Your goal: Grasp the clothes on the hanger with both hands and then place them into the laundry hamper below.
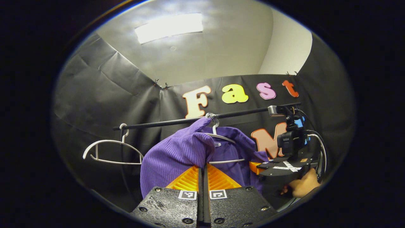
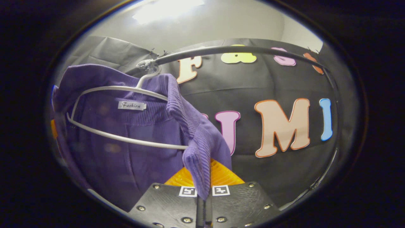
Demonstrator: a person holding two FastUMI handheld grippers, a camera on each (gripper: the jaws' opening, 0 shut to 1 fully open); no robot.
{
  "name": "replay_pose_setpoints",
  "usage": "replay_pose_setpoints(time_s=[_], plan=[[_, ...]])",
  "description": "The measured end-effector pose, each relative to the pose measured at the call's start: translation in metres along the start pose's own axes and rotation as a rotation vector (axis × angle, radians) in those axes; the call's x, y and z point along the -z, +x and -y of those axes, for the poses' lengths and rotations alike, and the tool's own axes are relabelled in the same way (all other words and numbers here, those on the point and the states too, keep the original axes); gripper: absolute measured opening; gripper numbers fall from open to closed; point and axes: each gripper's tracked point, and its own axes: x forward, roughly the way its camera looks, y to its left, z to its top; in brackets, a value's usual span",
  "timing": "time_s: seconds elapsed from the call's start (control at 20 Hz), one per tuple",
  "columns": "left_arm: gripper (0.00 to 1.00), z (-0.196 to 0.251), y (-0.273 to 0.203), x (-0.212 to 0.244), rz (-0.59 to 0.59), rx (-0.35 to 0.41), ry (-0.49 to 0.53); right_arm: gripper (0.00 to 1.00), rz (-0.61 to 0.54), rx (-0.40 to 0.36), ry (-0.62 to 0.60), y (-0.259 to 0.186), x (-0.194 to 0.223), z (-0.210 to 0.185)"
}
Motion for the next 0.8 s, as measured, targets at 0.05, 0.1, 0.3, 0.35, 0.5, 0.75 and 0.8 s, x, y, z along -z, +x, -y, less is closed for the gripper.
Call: replay_pose_setpoints(time_s=[0.05, 0.1, 0.3, 0.35, 0.5, 0.75, 0.8], plan=[[0.0, -0.009, -0.003, -0.004, 0.004, 0.011, -0.008, 0.03, 0.008, 0.015, -0.007, -0.004, -0.006, 0.003], [0.0, -0.017, -0.006, -0.008, 0.01, 0.026, -0.019, 0.03, 0.013, 0.033, -0.014, -0.009, -0.012, 0.006], [0.0, -0.059, -0.013, -0.031, 0.042, 0.071, -0.009, 0.07, 0.026, 0.06, -0.039, -0.019, -0.029, 0.009], [0.0, -0.066, -0.011, -0.035, 0.042, 0.095, -0.024, 0.02, 0.027, 0.061, -0.037, -0.02, -0.033, 0.01], [0.0, -0.101, -0.01, -0.043, 0.036, 0.1, -0.042, 0.03, 0.036, 0.065, -0.015, -0.02, -0.042, 0.015], [0.0, -0.137, 0.008, -0.052, 0.034, 0.104, -0.019, 0.07, 0.059, 0.125, -0.014, -0.02, -0.059, 0.03], [0.0, -0.144, 0.012, -0.053, 0.038, 0.101, -0.011, 0.03, 0.06, 0.13, -0.017, -0.02, -0.062, 0.027]])
